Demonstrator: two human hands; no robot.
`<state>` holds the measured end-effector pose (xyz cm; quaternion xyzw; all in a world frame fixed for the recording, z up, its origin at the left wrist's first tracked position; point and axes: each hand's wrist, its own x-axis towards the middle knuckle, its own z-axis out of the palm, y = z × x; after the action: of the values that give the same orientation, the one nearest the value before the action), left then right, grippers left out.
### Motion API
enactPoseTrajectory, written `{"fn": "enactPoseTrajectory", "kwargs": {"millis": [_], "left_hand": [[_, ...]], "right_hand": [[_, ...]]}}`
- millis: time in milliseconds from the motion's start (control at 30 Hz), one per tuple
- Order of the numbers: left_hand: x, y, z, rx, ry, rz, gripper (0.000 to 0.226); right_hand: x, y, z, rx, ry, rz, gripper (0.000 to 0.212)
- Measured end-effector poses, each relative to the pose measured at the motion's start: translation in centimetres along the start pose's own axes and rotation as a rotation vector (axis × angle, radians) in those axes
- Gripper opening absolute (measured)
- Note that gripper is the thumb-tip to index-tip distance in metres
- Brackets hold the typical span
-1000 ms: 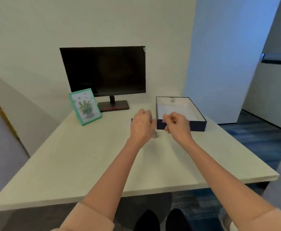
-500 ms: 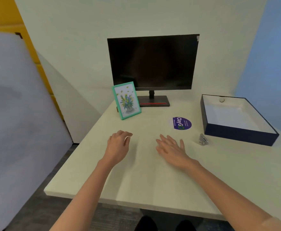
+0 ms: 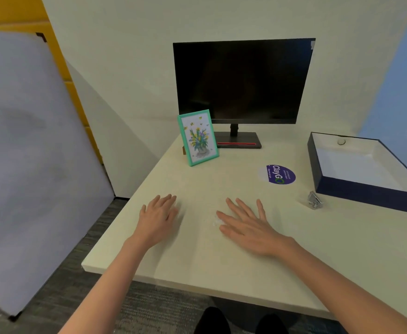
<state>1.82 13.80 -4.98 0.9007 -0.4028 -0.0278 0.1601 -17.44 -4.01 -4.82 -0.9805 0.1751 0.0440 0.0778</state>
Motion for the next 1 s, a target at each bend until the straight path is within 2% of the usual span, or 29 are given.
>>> {"fn": "enactPoseTrajectory", "kwargs": {"millis": [167,300,400,533,600,767,1000], "left_hand": [[-1.1,1.6,0.7,0.136,-0.192,0.004,0.068],[-2.7,2.7,1.3,0.192,-0.247,0.031,0.078],[-3.1,3.7,1.9,0.189,-0.282,0.042,0.086],[-3.5,5.3,2.4,0.148,-0.298,0.118,0.071],[-3.0,5.5,2.4,0.099,-0.276,0.142,0.065],[0.0,3.7,1.9,0.072,-0.169,0.054,0.064],[2.3,2.9,2.2,0.146,-0.201,0.044,0.064]], "right_hand": [[-3.2,1.6,0.1,0.082,0.006,0.308,0.070],[-5.6,1.4,1.1,0.043,-0.023,0.387,0.076],[-5.5,0.1,1.7,0.050,-0.035,0.338,0.076],[-4.0,-2.3,1.7,0.091,-0.046,0.172,0.069],[-2.7,-2.5,1.4,0.128,-0.001,0.156,0.064],[0.8,-2.1,0.9,0.084,0.021,0.132,0.064],[0.6,-1.5,0.4,-0.003,-0.008,-0.051,0.061]]}}
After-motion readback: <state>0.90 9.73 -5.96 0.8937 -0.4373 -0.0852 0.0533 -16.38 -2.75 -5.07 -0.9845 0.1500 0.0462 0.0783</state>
